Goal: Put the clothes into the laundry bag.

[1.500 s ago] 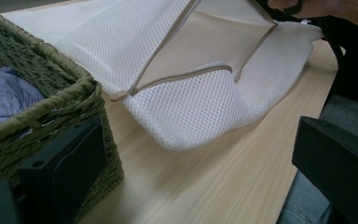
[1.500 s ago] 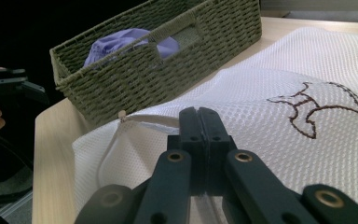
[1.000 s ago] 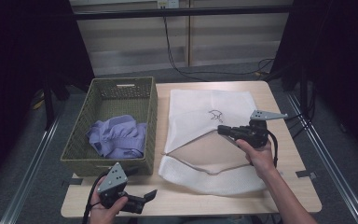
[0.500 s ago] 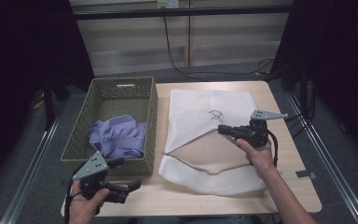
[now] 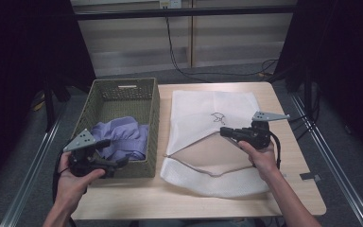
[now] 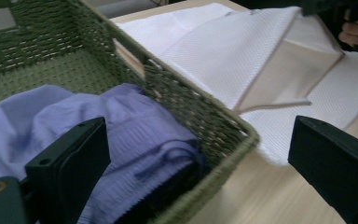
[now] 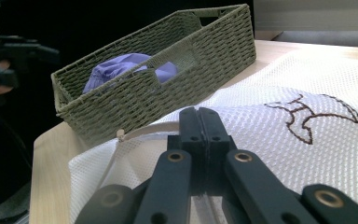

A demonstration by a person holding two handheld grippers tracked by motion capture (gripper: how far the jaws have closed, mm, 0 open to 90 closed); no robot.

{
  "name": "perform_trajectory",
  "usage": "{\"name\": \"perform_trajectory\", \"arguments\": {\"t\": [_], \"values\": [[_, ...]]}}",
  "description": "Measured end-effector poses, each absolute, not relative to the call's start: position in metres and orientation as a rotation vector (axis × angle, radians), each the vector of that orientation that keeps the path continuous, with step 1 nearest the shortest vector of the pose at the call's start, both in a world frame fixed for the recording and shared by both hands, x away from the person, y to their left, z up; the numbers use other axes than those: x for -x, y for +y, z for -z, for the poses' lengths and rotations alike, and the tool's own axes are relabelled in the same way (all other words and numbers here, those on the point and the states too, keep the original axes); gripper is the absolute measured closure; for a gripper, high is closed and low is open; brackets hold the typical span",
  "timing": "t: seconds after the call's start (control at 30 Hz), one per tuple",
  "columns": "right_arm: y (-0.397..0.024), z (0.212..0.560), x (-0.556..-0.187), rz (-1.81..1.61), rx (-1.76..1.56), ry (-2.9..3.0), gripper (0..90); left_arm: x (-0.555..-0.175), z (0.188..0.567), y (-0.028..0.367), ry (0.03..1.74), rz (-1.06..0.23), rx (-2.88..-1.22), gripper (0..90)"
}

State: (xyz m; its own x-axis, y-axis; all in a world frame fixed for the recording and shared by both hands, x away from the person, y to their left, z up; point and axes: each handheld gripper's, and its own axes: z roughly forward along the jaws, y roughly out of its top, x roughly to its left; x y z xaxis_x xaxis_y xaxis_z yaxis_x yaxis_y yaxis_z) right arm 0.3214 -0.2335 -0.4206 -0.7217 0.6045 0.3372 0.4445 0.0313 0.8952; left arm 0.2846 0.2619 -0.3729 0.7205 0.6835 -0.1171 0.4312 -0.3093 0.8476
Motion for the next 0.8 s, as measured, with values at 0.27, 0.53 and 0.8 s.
{"name": "perform_trajectory", "arguments": {"t": [0.27,0.53,0.8], "values": [[-0.234,0.422,-0.322,-1.778,-1.111,2.160,90.0,-0.312,0.372,0.271,0.895,-0.363,-1.964,4.6],[-0.234,0.422,-0.323,-1.776,-1.112,2.167,90.0,-0.339,0.377,0.273,0.972,-0.394,-1.976,4.2],[-0.233,0.423,-0.323,-1.777,-1.112,2.168,90.0,-0.361,0.391,0.273,1.021,-0.362,-2.039,5.8]]}}
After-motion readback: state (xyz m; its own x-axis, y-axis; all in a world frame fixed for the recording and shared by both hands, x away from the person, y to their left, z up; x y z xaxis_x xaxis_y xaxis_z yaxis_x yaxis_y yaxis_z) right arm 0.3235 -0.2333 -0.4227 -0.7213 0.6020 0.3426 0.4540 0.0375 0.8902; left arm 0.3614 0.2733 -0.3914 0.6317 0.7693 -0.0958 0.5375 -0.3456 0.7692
